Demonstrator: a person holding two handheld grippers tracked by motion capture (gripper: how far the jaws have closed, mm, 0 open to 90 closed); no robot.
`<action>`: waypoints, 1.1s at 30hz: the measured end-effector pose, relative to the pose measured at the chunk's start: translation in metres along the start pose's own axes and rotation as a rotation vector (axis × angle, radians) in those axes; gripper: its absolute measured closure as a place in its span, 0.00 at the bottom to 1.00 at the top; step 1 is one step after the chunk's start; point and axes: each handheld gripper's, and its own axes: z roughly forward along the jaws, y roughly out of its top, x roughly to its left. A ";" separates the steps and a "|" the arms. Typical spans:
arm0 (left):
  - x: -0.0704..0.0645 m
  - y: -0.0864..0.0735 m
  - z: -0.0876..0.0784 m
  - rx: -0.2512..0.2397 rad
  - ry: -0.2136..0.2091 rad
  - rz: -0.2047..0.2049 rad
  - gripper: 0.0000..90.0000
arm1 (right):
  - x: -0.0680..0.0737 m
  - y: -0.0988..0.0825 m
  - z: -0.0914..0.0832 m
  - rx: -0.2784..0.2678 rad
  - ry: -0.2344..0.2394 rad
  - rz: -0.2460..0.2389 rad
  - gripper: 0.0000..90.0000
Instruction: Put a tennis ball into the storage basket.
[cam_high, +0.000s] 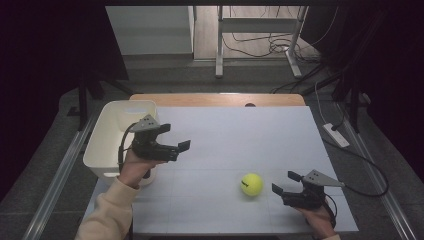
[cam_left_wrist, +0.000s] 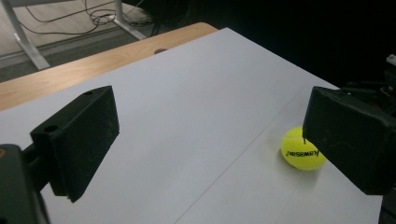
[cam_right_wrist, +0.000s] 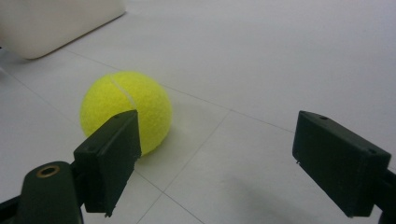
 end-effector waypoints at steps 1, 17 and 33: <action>-0.001 0.000 0.002 0.004 -0.002 0.003 0.05 | 0.000 0.000 0.001 -0.001 0.002 -0.002 0.17; -0.020 0.001 0.032 0.068 -0.039 0.044 0.05 | 0.001 0.003 -0.002 -0.014 0.006 0.002 0.17; -0.030 -0.011 0.062 0.139 -0.097 0.056 0.05 | 0.001 0.002 -0.001 -0.010 0.012 -0.006 0.17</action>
